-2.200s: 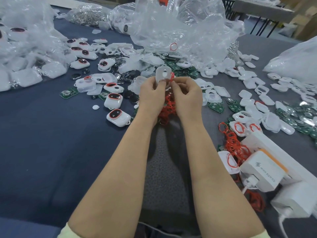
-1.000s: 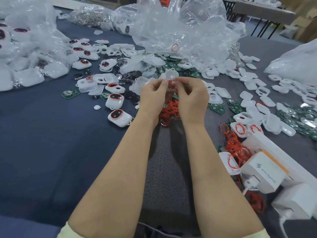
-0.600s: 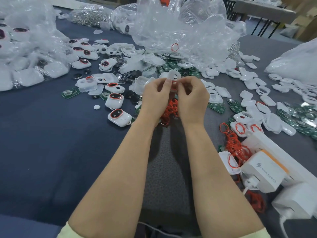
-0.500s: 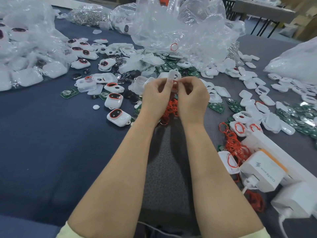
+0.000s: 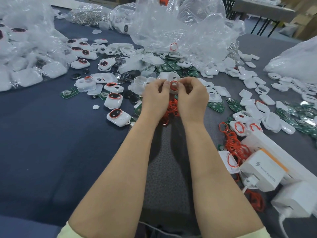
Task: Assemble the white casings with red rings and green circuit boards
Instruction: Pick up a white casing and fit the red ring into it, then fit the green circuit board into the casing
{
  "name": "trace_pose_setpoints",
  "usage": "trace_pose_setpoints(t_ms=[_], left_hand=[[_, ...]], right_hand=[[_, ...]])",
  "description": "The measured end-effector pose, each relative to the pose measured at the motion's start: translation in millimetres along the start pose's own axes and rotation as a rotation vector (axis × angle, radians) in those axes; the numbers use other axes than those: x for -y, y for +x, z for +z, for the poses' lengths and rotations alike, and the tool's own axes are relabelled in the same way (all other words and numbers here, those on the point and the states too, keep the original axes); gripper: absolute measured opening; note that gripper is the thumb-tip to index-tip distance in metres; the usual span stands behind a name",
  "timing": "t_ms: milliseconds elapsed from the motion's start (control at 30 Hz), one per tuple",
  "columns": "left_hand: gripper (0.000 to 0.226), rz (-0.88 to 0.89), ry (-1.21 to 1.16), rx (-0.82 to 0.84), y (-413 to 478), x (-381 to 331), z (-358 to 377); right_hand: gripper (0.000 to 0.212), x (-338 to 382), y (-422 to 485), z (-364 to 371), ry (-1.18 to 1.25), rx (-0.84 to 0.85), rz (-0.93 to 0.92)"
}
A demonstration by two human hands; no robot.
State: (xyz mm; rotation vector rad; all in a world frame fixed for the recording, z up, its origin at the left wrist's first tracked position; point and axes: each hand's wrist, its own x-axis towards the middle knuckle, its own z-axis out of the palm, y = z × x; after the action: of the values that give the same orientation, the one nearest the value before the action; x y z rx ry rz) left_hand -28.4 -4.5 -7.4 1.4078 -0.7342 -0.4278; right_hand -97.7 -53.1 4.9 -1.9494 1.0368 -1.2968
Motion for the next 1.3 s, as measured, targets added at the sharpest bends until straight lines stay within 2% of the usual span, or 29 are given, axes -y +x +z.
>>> trace_pose_setpoints(t_ms=[200,433,900,1133,1300], left_hand=[[0.016,-0.063,-0.048,-0.061,1.7,-0.6,2.7],[0.020,-0.102,-0.111,-0.074,-0.2,-3.9,3.4],[0.019,-0.017,0.013,-0.043,-2.2,-4.6,2.1],[0.016,-0.091,-0.117,-0.063,-4.3,-5.2,2.6],[0.020,-0.099,-0.111,-0.097,-3.1,-4.5,3.8]], right_hand=[[0.008,1.6,-0.4,-0.2,0.004,0.009,-0.003],[0.009,3.1,-1.3,-0.1,-0.006,0.010,0.007],[0.010,5.4,-2.3,2.1,-0.045,-0.002,0.000],[0.009,6.4,-2.2,4.0,-0.002,0.029,0.028],[0.008,3.7,-1.2,1.5,0.011,0.025,0.049]])
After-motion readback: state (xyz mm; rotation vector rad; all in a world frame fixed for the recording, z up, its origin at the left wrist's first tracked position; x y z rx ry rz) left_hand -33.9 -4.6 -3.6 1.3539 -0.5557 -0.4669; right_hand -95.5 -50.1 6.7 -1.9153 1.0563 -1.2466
